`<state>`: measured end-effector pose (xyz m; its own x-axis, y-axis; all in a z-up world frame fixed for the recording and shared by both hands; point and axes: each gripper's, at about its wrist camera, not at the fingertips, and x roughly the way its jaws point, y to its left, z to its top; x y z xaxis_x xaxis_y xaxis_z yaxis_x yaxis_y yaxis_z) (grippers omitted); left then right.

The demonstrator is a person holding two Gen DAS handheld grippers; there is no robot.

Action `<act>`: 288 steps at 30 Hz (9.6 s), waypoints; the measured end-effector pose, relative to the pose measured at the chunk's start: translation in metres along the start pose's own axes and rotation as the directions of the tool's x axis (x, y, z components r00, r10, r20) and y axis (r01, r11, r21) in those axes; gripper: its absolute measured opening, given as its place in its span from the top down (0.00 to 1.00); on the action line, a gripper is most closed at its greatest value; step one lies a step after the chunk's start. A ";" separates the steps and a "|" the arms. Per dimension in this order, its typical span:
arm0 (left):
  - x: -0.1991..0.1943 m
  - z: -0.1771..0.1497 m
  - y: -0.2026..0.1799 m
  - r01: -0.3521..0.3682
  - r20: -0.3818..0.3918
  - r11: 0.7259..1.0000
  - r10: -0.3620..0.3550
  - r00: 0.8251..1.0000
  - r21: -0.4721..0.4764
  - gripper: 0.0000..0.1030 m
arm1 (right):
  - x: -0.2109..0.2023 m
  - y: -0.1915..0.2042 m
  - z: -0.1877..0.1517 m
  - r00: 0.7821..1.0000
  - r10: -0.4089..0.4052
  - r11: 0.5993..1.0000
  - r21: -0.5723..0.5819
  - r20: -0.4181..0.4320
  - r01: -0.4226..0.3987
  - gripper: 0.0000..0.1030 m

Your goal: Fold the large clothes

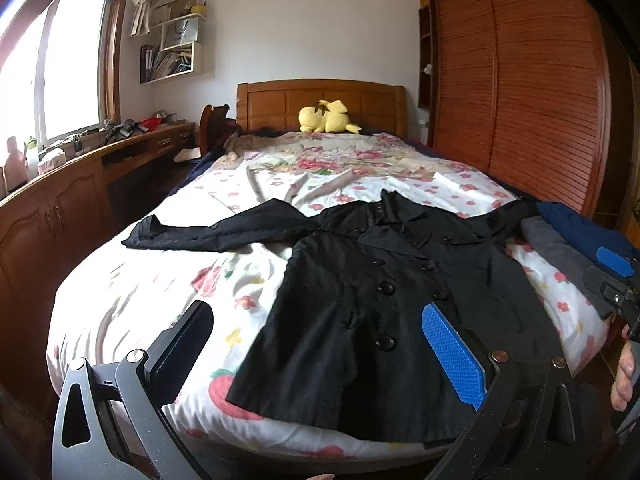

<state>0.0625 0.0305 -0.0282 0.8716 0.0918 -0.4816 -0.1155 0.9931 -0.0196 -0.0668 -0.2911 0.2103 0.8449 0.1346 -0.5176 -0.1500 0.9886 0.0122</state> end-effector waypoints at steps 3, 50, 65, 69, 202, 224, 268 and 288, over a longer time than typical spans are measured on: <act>0.014 0.003 0.005 -0.005 -0.018 1.000 0.004 1.000 -0.027 0.00 | 0.023 0.003 0.000 1.000 0.002 1.000 -0.023 -0.028 -0.003 0.00; 0.202 0.050 0.113 -0.236 -0.252 0.925 0.162 0.954 -0.297 0.18 | 0.286 0.013 -0.007 0.930 0.240 0.955 -0.105 -0.278 -0.278 0.01; 0.209 0.045 0.137 -0.321 -0.382 0.835 0.147 0.912 -0.447 0.37 | 0.288 -0.009 0.004 0.935 0.235 0.964 -0.060 -0.265 -0.259 0.01; 0.218 0.051 0.133 -0.327 -0.394 0.845 0.152 0.906 -0.424 0.75 | 0.282 -0.020 0.012 0.945 0.224 0.970 -0.040 -0.238 -0.240 0.01; -0.081 0.156 -0.188 0.143 -0.044 0.940 -0.136 0.990 0.309 0.87 | 0.089 -0.107 -0.057 0.990 0.036 0.997 0.076 -0.139 -0.025 0.01; -0.165 0.109 -0.107 0.161 -0.054 0.979 -0.155 0.986 0.123 0.49 | 0.089 -0.031 -0.007 0.973 0.070 0.994 -0.071 -0.219 -0.088 0.17; -0.192 0.083 -0.103 0.151 -0.002 0.988 -0.151 0.989 0.036 0.49 | 0.085 -0.010 -0.011 0.933 0.182 0.974 -0.074 -0.311 -0.215 0.92; -0.187 0.078 -0.110 0.191 -0.022 0.980 -0.190 0.982 0.064 0.49 | 0.069 -0.065 -0.041 0.965 0.009 0.997 -0.077 -0.263 -0.030 0.58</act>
<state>-0.0509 -0.0901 0.1328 0.8671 -0.0999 -0.4881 0.0836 0.9950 -0.0553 -0.0199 -0.3488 0.1393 0.6787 0.1207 -0.7244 -0.2146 0.9759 -0.0385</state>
